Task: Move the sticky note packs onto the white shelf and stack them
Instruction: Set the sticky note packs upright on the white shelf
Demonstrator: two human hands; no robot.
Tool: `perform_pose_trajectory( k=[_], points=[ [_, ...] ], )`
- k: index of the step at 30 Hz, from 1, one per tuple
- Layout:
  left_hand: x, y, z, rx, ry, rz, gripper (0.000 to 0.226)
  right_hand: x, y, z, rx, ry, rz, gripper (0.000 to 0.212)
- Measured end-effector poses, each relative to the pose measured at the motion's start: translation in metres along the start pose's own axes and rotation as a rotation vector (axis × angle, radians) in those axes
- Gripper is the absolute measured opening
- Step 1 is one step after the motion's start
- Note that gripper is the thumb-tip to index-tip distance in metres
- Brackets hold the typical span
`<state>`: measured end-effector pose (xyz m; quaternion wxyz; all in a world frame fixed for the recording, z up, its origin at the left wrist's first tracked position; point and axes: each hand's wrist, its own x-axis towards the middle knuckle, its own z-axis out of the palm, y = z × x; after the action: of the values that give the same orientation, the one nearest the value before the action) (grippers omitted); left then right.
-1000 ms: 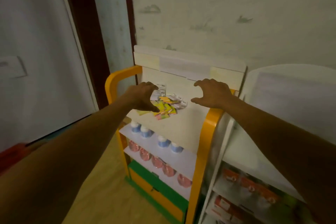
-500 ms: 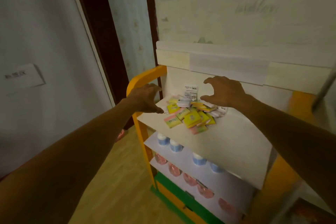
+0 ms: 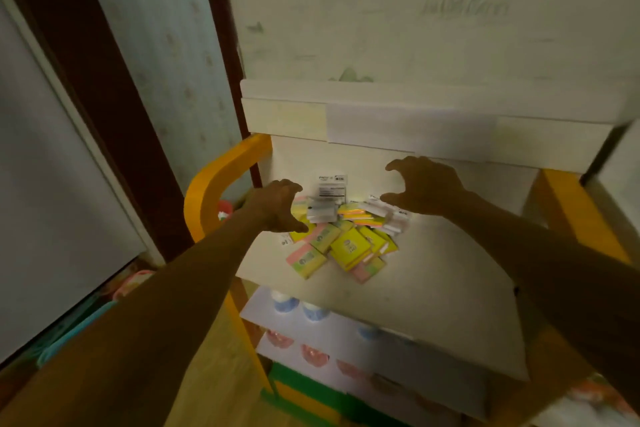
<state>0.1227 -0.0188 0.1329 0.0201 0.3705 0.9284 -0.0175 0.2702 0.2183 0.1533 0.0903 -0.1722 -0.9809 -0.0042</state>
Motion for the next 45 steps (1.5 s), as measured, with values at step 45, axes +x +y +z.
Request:
perform_pose_trajectory(
  k=[45],
  points=[
    [0.104, -0.073, 0.079, -0.173, -0.029, 0.013, 0.078, 0.041, -0.095, 0.156, 0.077, -0.202, 0.261, 0.065]
  ],
)
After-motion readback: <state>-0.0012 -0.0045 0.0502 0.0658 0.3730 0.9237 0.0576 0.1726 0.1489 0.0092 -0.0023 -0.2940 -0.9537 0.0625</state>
